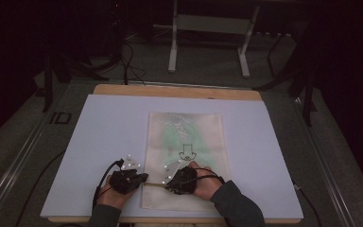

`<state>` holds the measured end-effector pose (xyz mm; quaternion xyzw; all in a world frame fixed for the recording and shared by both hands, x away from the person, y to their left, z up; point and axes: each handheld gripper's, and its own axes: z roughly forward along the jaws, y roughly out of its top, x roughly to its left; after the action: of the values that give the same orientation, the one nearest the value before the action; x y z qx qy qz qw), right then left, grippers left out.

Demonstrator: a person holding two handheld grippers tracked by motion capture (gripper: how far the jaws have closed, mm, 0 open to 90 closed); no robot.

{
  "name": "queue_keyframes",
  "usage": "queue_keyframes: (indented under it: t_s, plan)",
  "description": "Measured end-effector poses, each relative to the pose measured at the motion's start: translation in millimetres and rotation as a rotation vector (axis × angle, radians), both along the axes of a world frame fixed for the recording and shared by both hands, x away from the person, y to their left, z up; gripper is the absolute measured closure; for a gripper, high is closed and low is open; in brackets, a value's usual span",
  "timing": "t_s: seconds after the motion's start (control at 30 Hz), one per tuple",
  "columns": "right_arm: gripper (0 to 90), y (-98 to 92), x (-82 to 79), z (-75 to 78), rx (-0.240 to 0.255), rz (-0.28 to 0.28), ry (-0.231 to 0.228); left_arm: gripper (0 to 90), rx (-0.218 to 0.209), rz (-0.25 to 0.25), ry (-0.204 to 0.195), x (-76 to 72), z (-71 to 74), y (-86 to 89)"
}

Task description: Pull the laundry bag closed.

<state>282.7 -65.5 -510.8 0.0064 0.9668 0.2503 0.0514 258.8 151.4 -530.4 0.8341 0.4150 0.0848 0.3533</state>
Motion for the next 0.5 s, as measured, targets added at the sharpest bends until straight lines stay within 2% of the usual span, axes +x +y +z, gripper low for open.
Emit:
queue_keyframes:
  t_s: [0.5]
  plan:
    - [82.4,-5.9,-0.6,0.7,-0.006,-0.002,-0.001,89.5,0.002,0.000,0.000,0.0,0.1,-0.2]
